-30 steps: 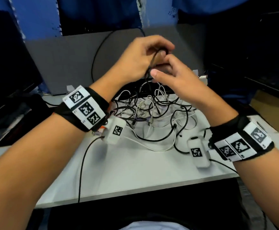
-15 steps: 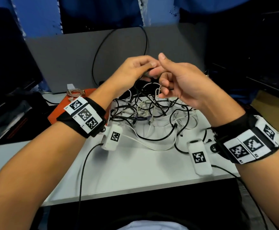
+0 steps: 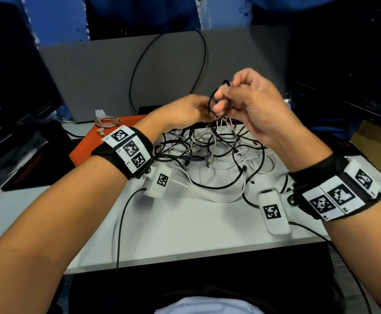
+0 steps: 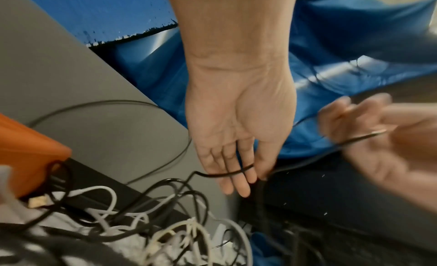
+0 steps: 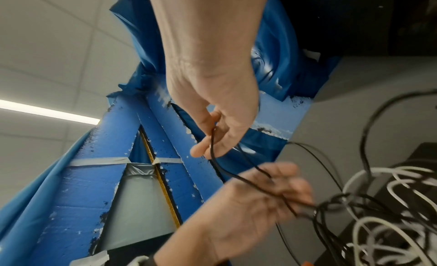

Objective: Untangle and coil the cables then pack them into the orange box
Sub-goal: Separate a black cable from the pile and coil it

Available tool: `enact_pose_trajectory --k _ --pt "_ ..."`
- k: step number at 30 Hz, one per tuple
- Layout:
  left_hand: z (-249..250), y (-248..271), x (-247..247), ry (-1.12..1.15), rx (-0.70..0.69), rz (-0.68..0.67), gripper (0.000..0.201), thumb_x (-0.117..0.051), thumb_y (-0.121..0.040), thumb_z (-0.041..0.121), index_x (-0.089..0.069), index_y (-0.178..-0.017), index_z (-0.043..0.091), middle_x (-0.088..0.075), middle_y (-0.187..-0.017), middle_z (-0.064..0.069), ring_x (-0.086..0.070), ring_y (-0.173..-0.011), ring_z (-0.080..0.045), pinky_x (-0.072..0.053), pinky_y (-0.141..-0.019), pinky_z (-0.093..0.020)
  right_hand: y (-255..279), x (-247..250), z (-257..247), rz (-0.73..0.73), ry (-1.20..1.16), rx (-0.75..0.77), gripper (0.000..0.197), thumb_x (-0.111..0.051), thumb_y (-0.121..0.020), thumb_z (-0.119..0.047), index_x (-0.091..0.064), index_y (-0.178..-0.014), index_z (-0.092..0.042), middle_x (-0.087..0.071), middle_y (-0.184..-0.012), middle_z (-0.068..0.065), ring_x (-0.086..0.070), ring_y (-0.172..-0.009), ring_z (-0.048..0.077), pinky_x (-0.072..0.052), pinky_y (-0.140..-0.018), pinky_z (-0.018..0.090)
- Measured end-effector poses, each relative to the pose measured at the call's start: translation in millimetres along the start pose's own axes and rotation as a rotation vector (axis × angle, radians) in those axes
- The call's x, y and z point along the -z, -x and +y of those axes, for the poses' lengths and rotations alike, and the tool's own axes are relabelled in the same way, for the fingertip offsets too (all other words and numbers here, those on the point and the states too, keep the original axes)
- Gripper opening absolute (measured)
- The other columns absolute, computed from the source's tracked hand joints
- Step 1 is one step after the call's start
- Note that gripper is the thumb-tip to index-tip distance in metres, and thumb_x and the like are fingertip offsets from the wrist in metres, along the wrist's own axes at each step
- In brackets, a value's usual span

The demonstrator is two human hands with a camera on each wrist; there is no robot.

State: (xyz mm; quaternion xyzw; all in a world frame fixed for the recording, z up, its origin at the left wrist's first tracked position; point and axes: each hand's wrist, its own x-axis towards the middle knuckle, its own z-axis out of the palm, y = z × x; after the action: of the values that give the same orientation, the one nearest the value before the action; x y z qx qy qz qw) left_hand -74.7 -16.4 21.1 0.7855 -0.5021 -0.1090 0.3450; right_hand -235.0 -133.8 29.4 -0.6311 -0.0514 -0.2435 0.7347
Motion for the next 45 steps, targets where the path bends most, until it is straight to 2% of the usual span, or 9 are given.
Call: enact_pose_trajectory --k 3,11,17,24,29,32,37,42,45 --pt "-24.1 -8.1 -1.7 -0.217 0.089 -0.072 0.013 -0.067 -0.098 0.015 -0.066 -0.086 0.02 -0.066 -0.082 0.011 -0.06 -0.068 0.01 -0.047 -0.074 -0.013 8.1 -3.6 -20.2 -0.099 -0.023 0.138 0.019 -0.051 -0.102 0.004 -0.044 -0.101 -0.014 -0.069 -0.087 0.008 -0.064 -0.054 0.017 -0.054 -0.055 0.029" --pt "-65.6 -18.3 13.3 -0.075 0.229 0.115 0.042 -0.043 -0.11 0.034 -0.076 -0.095 0.013 -0.077 -0.103 -0.002 -0.071 -0.095 -0.011 -0.047 -0.092 -0.025 19.4 20.7 -72.8 -0.03 0.073 0.577 0.007 -0.051 -0.105 -0.009 -0.044 -0.104 -0.012 -0.071 -0.094 -0.008 -0.042 -0.045 0.009 -0.025 -0.043 0.028" --pt "-59.3 -16.8 27.2 0.287 0.242 0.254 0.037 -0.039 -0.111 0.026 -0.062 -0.091 0.005 -0.073 -0.064 0.0 -0.071 -0.061 -0.009 -0.057 -0.072 -0.024 4.3 62.0 -79.1 0.184 0.221 0.454 0.019 -0.048 -0.099 -0.016 -0.044 -0.115 -0.005 -0.067 -0.084 -0.012 -0.031 -0.048 0.011 -0.021 -0.047 0.027" --pt "-23.6 36.0 45.3 0.207 0.155 0.004 0.024 -0.058 -0.103 0.021 -0.064 -0.115 0.0 -0.036 -0.056 0.003 -0.027 -0.037 -0.01 -0.055 -0.057 -0.033 -21.3 81.9 -37.6 0.426 0.45 0.171 0.022 -0.043 -0.094 -0.004 -0.053 -0.109 -0.017 -0.072 -0.088 -0.002 -0.051 -0.047 0.01 -0.037 -0.043 0.026" --pt "-2.1 75.7 33.1 0.477 0.275 -0.155 0.021 -0.044 -0.108 0.02 -0.062 -0.106 0.009 -0.027 -0.053 0.007 -0.022 -0.03 -0.005 -0.048 -0.05 -0.03 -18.2 76.1 -27.4 0.353 1.153 -0.003 0.048 -0.052 -0.089 -0.022 -0.058 -0.137 -0.023 -0.059 -0.137 -0.001 -0.054 -0.128 0.021 -0.041 -0.113 0.039" --pt "13.6 93.7 16.6 0.658 0.346 -0.145 0.021 -0.038 -0.108 0.017 -0.057 -0.102 0.012 -0.025 -0.051 0.009 -0.02 -0.027 -0.002 -0.045 -0.042 -0.025 -0.9 29.4 -35.9 0.074 1.115 0.192 0.057 -0.052 -0.086 -0.019 -0.056 -0.142 -0.027 -0.054 -0.149 -0.004 -0.045 -0.14 0.016 -0.03 -0.121 0.034" --pt "32.4 117.1 0.4 0.786 0.265 -0.037 0.025 -0.043 -0.108 0.034 -0.055 -0.098 0.015 -0.023 -0.051 0.008 -0.02 -0.028 -0.004 -0.045 -0.042 -0.025 24.2 -26.5 -15.0 -0.417 1.156 0.188 0.043 -0.049 -0.106 -0.033 -0.05 -0.149 -0.029 -0.061 -0.14 -0.013 -0.053 -0.12 0.0 -0.037 -0.116 0.035" --pt "30.0 127.7 4.2 0.854 0.18 0.015 0.039 -0.042 -0.105 0.047 -0.048 -0.08 0.019 -0.022 -0.053 0.006 -0.021 -0.031 -0.008 -0.047 -0.047 -0.029 19.5 -22.2 6.2 -0.357 1.054 0.258 0.029 -0.049 -0.108 -0.028 -0.066 -0.131 -0.028 -0.065 -0.072 -0.014 -0.059 -0.067 -0.001 -0.044 -0.066 0.02" --pt "27.8 130.4 6.9 0.769 0.134 0.02 0.035 -0.04 -0.108 0.037 -0.052 -0.083 0.016 -0.036 -0.056 0.002 -0.042 -0.045 -0.017 -0.053 -0.067 -0.04 16.8 -19.0 3.9 -0.301 1.082 0.324 0.024 -0.054 -0.106 -0.031 -0.072 -0.122 -0.031 -0.063 -0.069 -0.026 -0.054 -0.063 -0.005 -0.038 -0.064 0.015"
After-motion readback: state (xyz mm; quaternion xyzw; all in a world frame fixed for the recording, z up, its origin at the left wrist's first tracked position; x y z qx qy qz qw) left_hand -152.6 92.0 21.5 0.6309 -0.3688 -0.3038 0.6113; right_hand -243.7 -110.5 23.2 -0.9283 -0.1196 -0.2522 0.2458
